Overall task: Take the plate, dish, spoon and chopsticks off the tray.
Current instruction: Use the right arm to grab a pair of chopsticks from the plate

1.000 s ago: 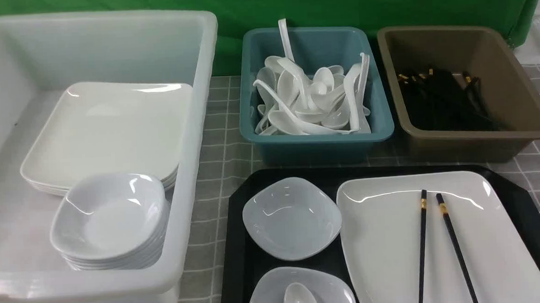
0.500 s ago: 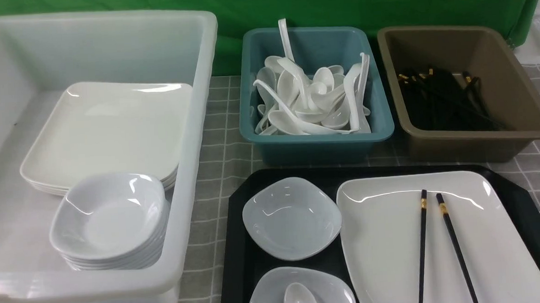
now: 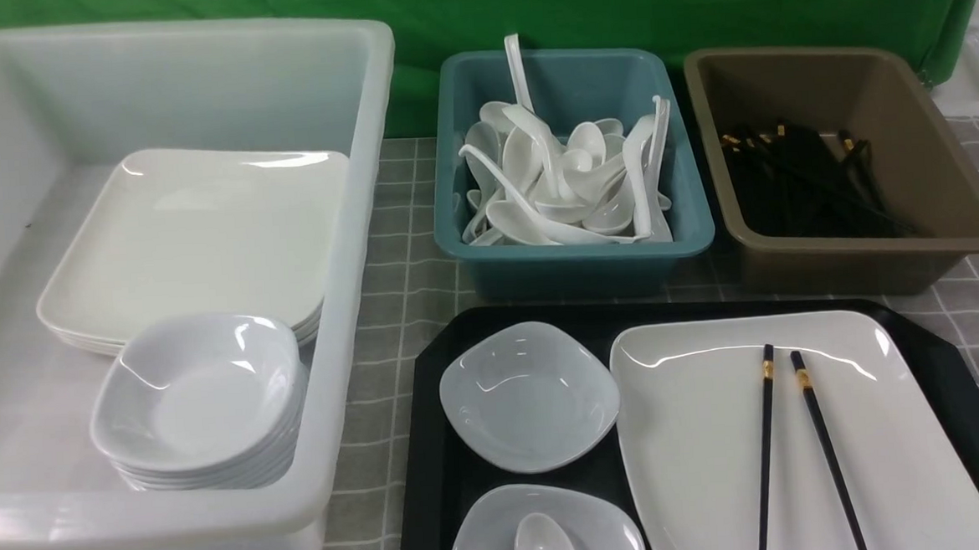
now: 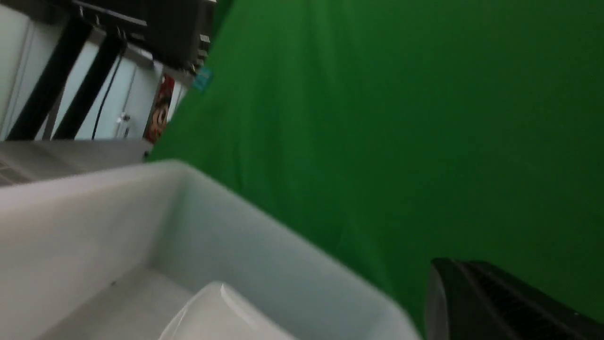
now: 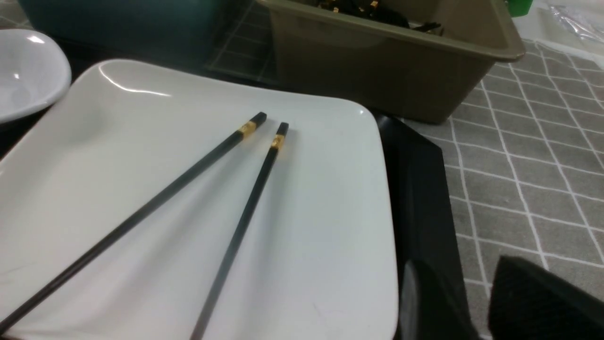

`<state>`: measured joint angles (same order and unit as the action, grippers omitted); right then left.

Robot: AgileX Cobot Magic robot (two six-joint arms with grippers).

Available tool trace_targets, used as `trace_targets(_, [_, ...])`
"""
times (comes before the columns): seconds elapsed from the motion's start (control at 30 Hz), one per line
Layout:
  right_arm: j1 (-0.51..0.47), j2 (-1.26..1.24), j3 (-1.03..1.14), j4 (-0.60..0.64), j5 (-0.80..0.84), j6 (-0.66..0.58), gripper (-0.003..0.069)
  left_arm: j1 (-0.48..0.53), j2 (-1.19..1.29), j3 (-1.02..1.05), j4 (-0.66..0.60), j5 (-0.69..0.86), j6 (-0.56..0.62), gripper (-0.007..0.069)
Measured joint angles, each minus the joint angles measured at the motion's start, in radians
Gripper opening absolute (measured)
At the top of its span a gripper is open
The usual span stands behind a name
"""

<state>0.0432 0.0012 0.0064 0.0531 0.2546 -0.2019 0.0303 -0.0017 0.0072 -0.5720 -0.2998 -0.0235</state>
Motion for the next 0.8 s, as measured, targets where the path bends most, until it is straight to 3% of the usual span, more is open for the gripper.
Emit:
trace_targets(0.2, [0.0, 0.0, 0.0, 0.0, -0.024, 0.0, 0.024, 0.0, 0.0, 0.0, 0.051, -0.154, -0.079, 0.0022])
trace_targets(0.3, [0.0, 0.0, 0.0, 0.007, -0.039, 0.011, 0.024, 0.0, 0.0, 0.0, 0.086, -0.266, -0.228, 0.0022])
trace_targets(0.37, [0.0, 0.0, 0.0, 0.058, -0.097, 0.098, 0.024, 0.0, 0.0, -0.005, 0.1, -0.338, -0.349, 0.0022])
trace_targets(0.43, [0.001, 0.0, 0.0, 0.131, -0.205, 0.261, 0.024, 0.0, 0.0, -0.058, 0.109, -0.336, -0.409, 0.0022])
trace_targets(0.5, [0.002, 0.0, 0.0, 0.186, -0.335, 0.489, 0.024, 0.0, 0.024, -0.186, 0.139, -0.253, -0.438, 0.0022])
trace_targets(0.57, [0.002, 0.0, 0.0, 0.199, -0.393, 0.583, 0.024, 0.0, 0.05, -0.274, 0.177, -0.184, -0.439, 0.0022])
trace_targets(0.6, [0.002, 0.0, 0.0, 0.21, -0.468, 0.681, 0.024, 0.0, 0.108, -0.403, 0.265, -0.076, -0.441, 0.0022])
trace_targets(0.63, [0.001, 0.0, 0.0, 0.215, -0.511, 0.716, 0.024, 0.0, 0.144, -0.454, 0.317, -0.03, -0.449, 0.0022])
trace_targets(0.7, [0.001, 0.0, 0.0, 0.221, -0.638, 0.777, 0.024, 0.0, 0.262, -0.661, 0.436, 0.221, -0.474, 0.0022])
trace_targets(0.8, [0.001, 0.0, 0.0, 0.223, -0.776, 0.806, 0.024, 0.0, 0.435, -0.901, 0.475, 0.574, -0.422, 0.0022])
